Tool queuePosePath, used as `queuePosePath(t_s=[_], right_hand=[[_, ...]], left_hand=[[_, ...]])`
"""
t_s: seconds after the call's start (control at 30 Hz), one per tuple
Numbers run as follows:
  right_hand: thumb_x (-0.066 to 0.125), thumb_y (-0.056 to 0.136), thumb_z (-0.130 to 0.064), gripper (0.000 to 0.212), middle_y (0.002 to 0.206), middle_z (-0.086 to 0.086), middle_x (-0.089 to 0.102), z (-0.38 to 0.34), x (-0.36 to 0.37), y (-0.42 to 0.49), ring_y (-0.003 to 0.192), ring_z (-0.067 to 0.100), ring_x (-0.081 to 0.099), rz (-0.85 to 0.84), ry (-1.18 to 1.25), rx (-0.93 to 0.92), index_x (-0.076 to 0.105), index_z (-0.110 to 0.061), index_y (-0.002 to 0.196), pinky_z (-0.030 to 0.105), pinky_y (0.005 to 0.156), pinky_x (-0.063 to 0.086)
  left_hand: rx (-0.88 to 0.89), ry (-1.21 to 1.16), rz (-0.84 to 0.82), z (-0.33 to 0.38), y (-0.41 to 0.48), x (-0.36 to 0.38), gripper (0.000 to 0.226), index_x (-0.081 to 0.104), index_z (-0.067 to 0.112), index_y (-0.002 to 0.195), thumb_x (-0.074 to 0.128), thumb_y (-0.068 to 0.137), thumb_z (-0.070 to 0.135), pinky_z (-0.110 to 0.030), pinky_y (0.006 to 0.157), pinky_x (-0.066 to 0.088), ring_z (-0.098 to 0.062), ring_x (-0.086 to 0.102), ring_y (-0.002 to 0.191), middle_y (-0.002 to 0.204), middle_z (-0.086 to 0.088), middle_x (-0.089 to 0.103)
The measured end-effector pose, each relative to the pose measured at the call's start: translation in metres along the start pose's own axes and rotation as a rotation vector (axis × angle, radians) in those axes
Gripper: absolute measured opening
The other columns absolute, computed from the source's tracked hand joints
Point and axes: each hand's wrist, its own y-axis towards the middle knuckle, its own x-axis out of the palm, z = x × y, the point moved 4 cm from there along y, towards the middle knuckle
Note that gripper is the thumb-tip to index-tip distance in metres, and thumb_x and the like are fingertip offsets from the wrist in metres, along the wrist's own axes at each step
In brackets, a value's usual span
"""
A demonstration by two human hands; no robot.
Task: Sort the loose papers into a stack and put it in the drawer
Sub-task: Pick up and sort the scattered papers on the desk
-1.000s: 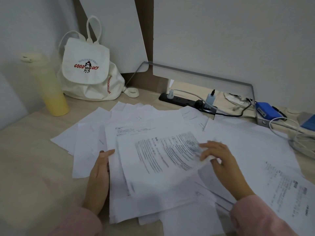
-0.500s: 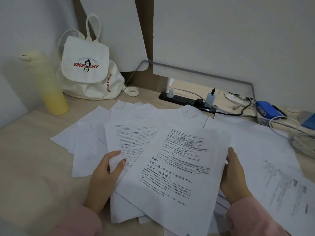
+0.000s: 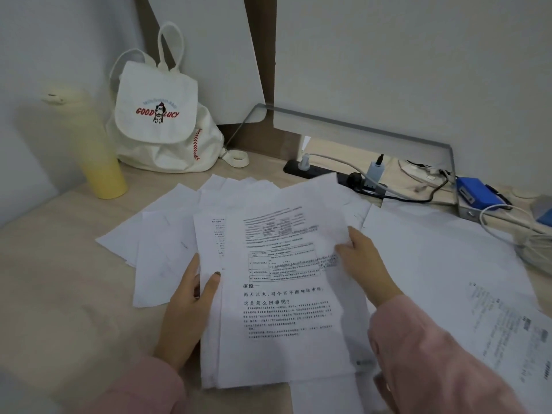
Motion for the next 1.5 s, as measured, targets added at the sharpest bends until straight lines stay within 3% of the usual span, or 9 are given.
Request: queuePosePath(t_s=[0.07,0.17,0.33,0.53,0.83,1.0,1.13,1.33,1.5], right_hand=[[0.039,0.092,-0.003,0.029,0.102,0.005,0.062,-0.013,0.017,0.010,0.092,0.023,0.058,-0.042,-0.010,-0.069,0.057,-0.013,0.112,0.023,0.067,0.045],[0.042,0.094,-0.009,0.034,0.117,0.007,0.061,-0.017,0.040,0.018,0.105,0.025,0.059,-0.156,0.140,-0.033,0.049,-0.022,0.124,0.034,0.091,0.047],[0.046,0.089,-0.009,0.051,0.143,0.020,0.033,0.020,0.005,0.024,0.130,0.036,0.032,0.143,-0.322,0.056,0.035,-0.009,0.139,0.038,0.106,0.028],[0.059,0.085,-0.025,0.065,0.141,0.021,0.030,0.046,-0.010,0.021,0.132,0.037,0.027,0.053,-0.448,0.191,0.030,-0.005,0.139,0.038,0.109,0.022],[0.046,0.089,-0.008,0.053,0.131,0.024,0.043,0.043,-0.012,0.025,0.118,0.039,0.044,0.130,-0.412,0.142,0.029,-0.002,0.139,0.040,0.094,0.037],[0.047,0.092,-0.016,0.022,0.095,0.013,0.060,0.051,-0.041,0.022,0.086,0.028,0.053,0.270,-0.354,0.127,0.056,0.000,0.102,0.029,0.070,0.036],[0.046,0.092,-0.013,0.024,0.072,0.009,0.054,0.056,-0.056,0.016,0.067,0.022,0.045,0.309,-0.291,0.151,0.059,0.006,0.085,0.028,0.053,0.031],[0.050,0.093,-0.017,0.020,0.068,0.000,0.053,0.020,-0.051,-0.002,0.059,0.007,0.044,0.335,-0.249,-0.080,0.056,-0.003,0.080,0.018,0.051,0.031],[0.055,0.090,-0.022,0.025,0.059,-0.002,0.047,0.003,-0.015,-0.021,0.057,0.016,0.042,0.191,-0.327,-0.229,0.047,-0.009,0.071,0.024,0.051,0.032]], left_hand=[[-0.010,0.003,-0.004,0.001,0.000,0.000,0.045,0.040,0.059,0.118,0.054,0.092,0.026,-0.029,0.088,0.050,0.001,0.063,0.096,0.101,0.027,0.065],[-0.017,0.038,0.002,-0.002,0.000,-0.002,0.051,0.037,0.057,0.123,0.056,0.091,0.022,-0.035,0.087,0.053,-0.003,0.066,0.095,0.100,0.022,0.068],[-0.020,0.037,0.000,-0.004,0.001,-0.003,0.055,0.034,0.042,0.140,0.053,0.092,0.020,-0.043,0.094,0.051,-0.008,0.062,0.106,0.121,0.012,0.063],[-0.030,0.096,0.015,-0.004,0.000,-0.001,0.056,0.031,0.041,0.141,0.052,0.093,0.022,-0.044,0.091,0.051,-0.013,0.064,0.101,0.116,0.008,0.066],[-0.036,0.063,0.018,-0.003,-0.001,-0.002,0.054,0.034,0.038,0.140,0.052,0.093,0.019,-0.042,0.091,0.051,-0.011,0.064,0.101,0.114,0.009,0.066],[-0.024,0.060,0.021,-0.002,0.000,-0.002,0.054,0.034,0.035,0.141,0.052,0.093,0.018,-0.042,0.091,0.052,-0.011,0.064,0.100,0.110,0.012,0.066],[-0.021,0.050,0.016,-0.002,-0.001,-0.001,0.053,0.035,0.035,0.141,0.052,0.093,0.019,-0.042,0.091,0.052,-0.011,0.064,0.101,0.115,0.006,0.066],[-0.013,0.039,0.013,-0.004,0.000,-0.001,0.053,0.035,0.036,0.140,0.052,0.093,0.019,-0.045,0.091,0.052,-0.012,0.065,0.101,0.113,0.010,0.067],[-0.003,0.053,0.012,-0.003,-0.001,-0.001,0.053,0.035,0.036,0.140,0.052,0.093,0.019,-0.046,0.091,0.052,-0.013,0.065,0.101,0.112,0.009,0.067]])
